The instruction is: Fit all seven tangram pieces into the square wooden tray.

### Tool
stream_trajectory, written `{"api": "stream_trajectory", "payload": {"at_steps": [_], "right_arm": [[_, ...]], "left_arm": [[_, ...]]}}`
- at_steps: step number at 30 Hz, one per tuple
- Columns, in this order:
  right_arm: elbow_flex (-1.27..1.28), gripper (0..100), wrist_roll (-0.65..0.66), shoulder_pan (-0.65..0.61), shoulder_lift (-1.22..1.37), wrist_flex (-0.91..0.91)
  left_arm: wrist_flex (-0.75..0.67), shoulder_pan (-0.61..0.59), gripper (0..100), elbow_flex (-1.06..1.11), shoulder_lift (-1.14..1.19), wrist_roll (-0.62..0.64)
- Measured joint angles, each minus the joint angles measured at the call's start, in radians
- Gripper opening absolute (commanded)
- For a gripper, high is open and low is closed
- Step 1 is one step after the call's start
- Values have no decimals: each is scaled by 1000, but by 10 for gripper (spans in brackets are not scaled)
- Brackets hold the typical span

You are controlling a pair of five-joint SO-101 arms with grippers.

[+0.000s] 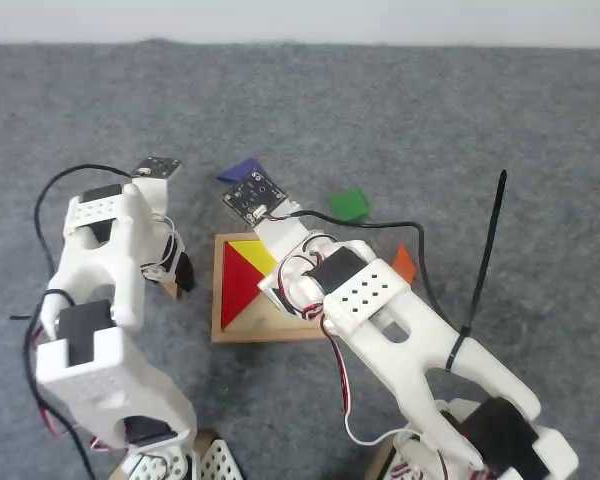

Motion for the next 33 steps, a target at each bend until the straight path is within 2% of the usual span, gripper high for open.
{"api": "stream_trajectory", "payload": {"at_steps": [13, 17, 21, 33], "right_arm": [[0, 7, 0, 0, 0, 0], [0, 7, 0, 0, 0, 0], [0, 7, 0, 0, 0, 0], [0, 7, 0, 0, 0, 0]], "left_arm": [[11, 21, 115, 0, -2, 8], [9, 41, 111, 14, -3, 44], [6, 63, 68, 23, -8, 66], [17, 71, 62, 37, -32, 81]]}}
